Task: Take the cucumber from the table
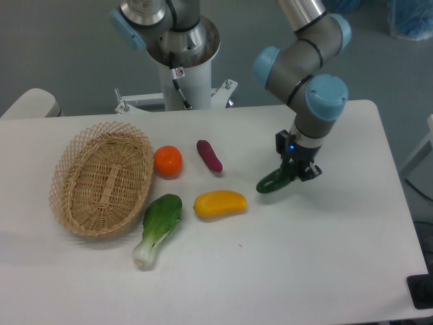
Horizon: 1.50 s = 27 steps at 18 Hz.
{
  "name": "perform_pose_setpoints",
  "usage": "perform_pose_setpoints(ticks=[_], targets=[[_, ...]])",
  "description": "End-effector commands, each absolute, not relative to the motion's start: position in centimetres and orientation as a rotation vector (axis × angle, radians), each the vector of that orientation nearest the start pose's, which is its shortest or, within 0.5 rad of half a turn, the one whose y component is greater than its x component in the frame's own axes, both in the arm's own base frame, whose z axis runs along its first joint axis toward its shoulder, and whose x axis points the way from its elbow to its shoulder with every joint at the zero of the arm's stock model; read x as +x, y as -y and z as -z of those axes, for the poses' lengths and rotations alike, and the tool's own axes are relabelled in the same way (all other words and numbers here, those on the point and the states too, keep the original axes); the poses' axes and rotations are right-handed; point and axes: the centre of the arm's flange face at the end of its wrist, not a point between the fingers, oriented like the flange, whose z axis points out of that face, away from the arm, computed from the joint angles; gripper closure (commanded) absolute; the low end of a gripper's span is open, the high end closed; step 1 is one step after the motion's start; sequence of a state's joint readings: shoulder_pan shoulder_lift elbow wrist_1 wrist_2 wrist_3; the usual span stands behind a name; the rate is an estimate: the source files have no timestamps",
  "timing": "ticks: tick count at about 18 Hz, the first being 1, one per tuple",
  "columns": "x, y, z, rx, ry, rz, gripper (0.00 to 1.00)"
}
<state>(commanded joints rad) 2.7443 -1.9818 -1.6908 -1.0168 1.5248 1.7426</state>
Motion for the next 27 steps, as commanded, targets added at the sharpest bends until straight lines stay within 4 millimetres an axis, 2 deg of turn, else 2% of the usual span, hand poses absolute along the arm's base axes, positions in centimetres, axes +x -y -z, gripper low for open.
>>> perform_pose_setpoints(ticks=[2, 3, 8, 17, 21, 27], targets=[[-52.6, -37.4, -26.9, -2.971, -0.879, -0.021, 0.85], [-53.0, -38.8, -27.5, -2.963, -0.902, -0.025, 0.85], [-55.7, -42.9, -27.7, -2.972, -0.974, -0.062, 0.85], [-59.2, -44.9, -27.1, -2.978, -0.991, -0.099, 0.85], [-59.8, -46.7, -26.5, -2.964, -1.032, -0.109, 0.85], [-60.0, -46.8, -26.6, -2.962, -1.039, -0.117, 0.87]])
